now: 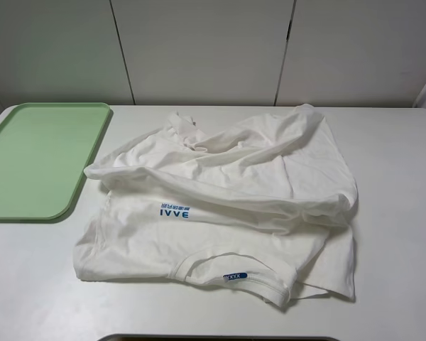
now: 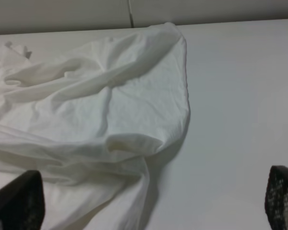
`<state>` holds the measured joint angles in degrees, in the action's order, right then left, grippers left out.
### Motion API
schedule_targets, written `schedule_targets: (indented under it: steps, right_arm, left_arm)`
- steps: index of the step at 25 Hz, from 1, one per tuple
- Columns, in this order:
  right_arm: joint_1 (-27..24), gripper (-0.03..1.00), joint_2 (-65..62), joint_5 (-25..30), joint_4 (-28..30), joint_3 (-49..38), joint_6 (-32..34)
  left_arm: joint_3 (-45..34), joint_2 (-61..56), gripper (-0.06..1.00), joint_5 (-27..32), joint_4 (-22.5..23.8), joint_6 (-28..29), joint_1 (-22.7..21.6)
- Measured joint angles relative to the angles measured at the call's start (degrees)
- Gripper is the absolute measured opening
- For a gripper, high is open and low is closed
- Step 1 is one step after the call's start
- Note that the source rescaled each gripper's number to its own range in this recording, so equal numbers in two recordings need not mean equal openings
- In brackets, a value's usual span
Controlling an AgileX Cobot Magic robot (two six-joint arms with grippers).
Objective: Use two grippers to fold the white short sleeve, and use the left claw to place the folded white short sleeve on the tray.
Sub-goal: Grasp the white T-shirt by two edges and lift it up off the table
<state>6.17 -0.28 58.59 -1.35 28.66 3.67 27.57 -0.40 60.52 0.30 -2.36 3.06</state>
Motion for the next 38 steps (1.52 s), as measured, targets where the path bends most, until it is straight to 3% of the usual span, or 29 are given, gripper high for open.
schedule_targets:
  steps: [38]
  right_arm:
    - [0.6, 1.00, 0.0, 0.0, -0.3, 0.0, 0.0]
  left_arm:
    - [0.0, 0.0, 0.98, 0.1, -0.3, 0.0, 0.5]
